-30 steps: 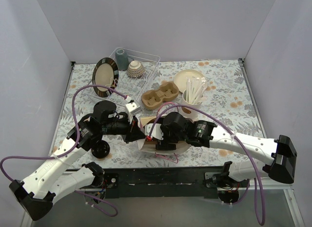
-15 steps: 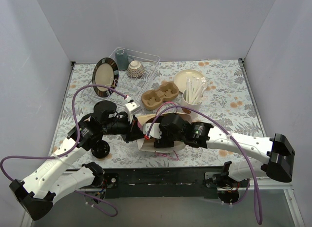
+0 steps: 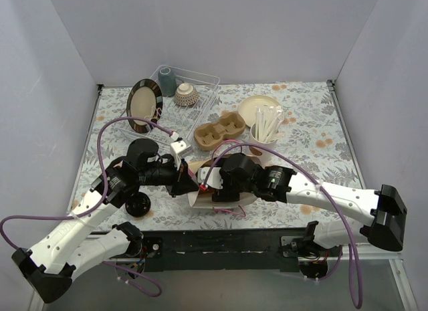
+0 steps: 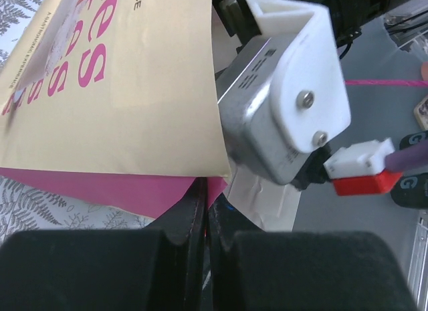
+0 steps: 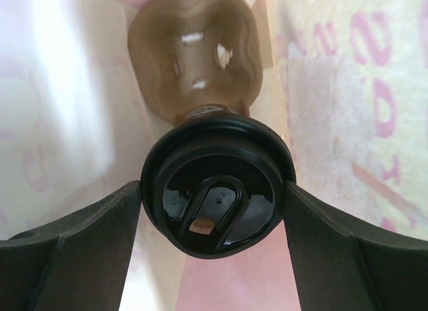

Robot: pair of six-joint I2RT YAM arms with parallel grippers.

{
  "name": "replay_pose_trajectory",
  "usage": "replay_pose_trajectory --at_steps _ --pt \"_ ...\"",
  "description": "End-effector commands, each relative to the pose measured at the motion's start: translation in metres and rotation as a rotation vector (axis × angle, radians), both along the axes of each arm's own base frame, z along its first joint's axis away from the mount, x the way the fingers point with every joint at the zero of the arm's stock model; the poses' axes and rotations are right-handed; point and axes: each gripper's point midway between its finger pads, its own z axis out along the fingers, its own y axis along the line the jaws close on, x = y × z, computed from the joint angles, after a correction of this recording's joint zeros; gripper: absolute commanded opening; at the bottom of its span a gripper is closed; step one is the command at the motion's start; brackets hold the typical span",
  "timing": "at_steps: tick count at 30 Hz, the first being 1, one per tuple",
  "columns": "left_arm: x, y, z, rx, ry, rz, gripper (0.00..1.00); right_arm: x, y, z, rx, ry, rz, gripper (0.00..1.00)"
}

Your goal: Pack the takeout coffee

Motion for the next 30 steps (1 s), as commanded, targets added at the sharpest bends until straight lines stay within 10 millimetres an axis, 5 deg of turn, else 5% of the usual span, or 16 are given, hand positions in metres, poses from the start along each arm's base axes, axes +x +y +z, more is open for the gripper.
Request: replay_pose_trajectory --at_steps 1,6,13,19,23,30 --pt "-0.015 -0.002 0.014 -0.056 -0.002 -0.062 0.00 -0.019 -0.001 0.034 0.071 0.056 0.065 0.60" --pt "-0.020 -0.002 0.009 -0.042 -0.003 -0.108 0.00 -0.039 -0.003 0.042 0.056 0.091 0.194 0.62" --pt "-0.022 -0.003 0.009 -0.050 0.003 -0.121 0.00 -0.064 -0.008 0.003 -0.079 0.235 0.306 0.61" --pt "-0.022 -0.003 0.011 -0.055 0.016 -0.108 0.00 -0.028 -0.008 -0.024 -0.160 0.139 0.150 0.59" --pt "-0.021 -0.004 0.011 -0.055 0.024 -0.103 0.00 -0.001 -0.003 -0.020 -0.144 0.018 0.072 0.59" --pt "-0.020 -0.006 0.011 -0.060 0.042 -0.094 0.00 0.018 -0.004 -0.001 -0.103 -0.089 -0.009 0.58"
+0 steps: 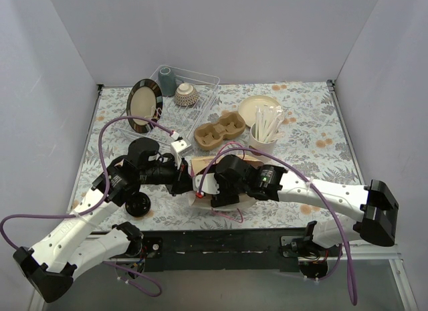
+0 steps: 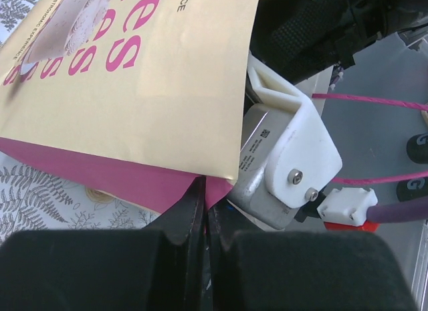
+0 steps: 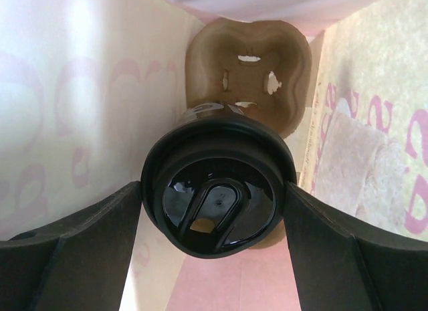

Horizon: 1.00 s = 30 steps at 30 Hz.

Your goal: Pack the takeout coffee

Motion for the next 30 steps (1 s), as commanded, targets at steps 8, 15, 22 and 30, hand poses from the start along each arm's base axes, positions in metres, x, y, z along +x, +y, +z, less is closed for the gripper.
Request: replay_pose_trajectory --at_steps 8,15,22,30 --pt "-0.018 -0.005 0.011 -0.046 0.042 -0.069 0.00 0.016 -0.013 0.035 0.062 -0.104 -0.063 0.59" --pt "-0.019 -0.003 0.008 -0.040 0.032 -0.072 0.00 0.010 -0.038 0.038 0.002 -0.111 -0.044 0.59" --pt "-0.018 -0.005 0.007 -0.040 0.024 -0.084 0.00 0.014 -0.047 0.034 -0.023 -0.113 -0.032 0.59" --pt "-0.019 -0.005 0.007 -0.046 0.027 -0.086 0.00 0.019 -0.047 0.020 -0.029 -0.099 -0.035 0.59"
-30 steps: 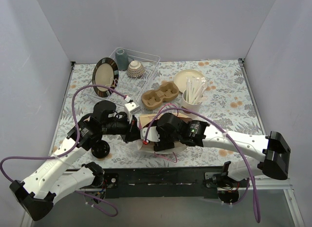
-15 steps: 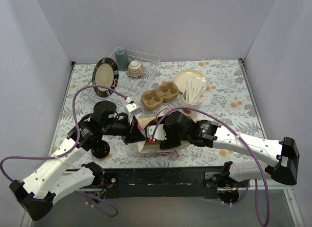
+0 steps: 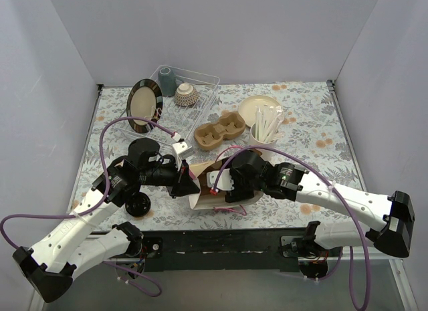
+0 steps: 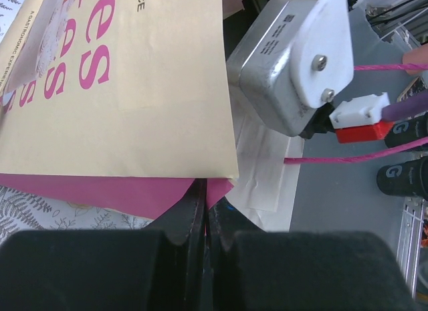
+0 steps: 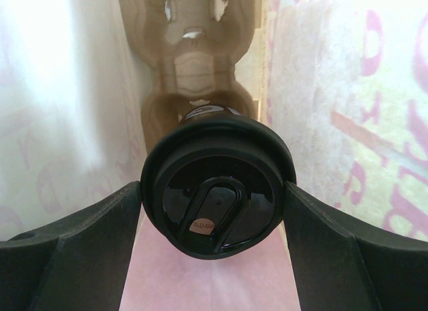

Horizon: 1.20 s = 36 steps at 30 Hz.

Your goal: Pack the takeout coffee

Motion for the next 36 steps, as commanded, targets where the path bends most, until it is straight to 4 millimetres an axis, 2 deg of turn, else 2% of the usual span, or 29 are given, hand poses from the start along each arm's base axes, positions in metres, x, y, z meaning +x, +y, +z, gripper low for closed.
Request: replay_pose_trajectory --at_steps 1,13,25,36 --pt "-0.009 -0.001 0.004 -0.020 -0.004 -0.042 0.00 0.004 0.003 -0.005 0.011 0.000 0.013 0.59" --pt "-0.013 -0.002 0.007 -0.035 -0.008 -0.069 0.00 0.007 0.009 -0.024 -0.023 -0.017 0.058 0.59" --pt "-0.014 -0.001 0.007 -0.031 -0.020 -0.078 0.00 0.015 0.013 -0.032 -0.049 -0.038 0.048 0.58" --pt "-0.013 -0.002 0.007 -0.031 -0.015 -0.081 0.00 0.011 0.016 -0.045 -0.069 -0.011 0.079 0.66"
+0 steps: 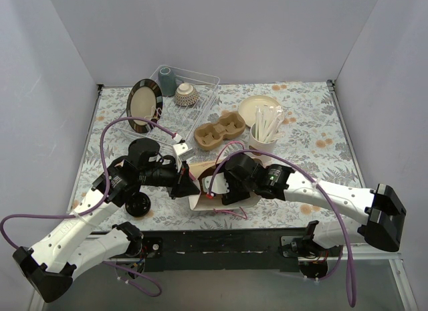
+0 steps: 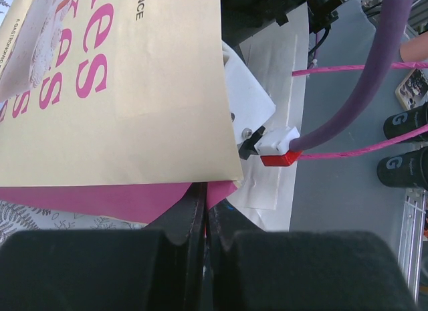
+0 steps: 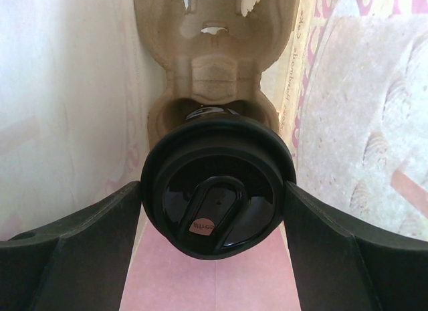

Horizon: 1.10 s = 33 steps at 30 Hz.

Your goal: Pack the takeout coffee

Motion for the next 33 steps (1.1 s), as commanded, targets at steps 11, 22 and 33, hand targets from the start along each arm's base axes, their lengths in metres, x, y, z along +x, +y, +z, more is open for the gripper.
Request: replay_pose_trajectory --at_steps 11,22,33 --pt "-0.009 -0.004 0.010 -0.037 0.006 -0.050 0.00 0.009 0.006 -0.015 -0.017 -0.015 -0.016 0.80" --pt "-0.007 -0.004 0.010 -0.037 0.001 -0.037 0.00 0.010 0.005 0.008 0.009 -0.026 -0.021 0.99" --pt "-0.004 -0.004 0.016 -0.051 0.003 0.002 0.00 0.009 -0.001 0.030 0.018 -0.044 -0.026 0.99"
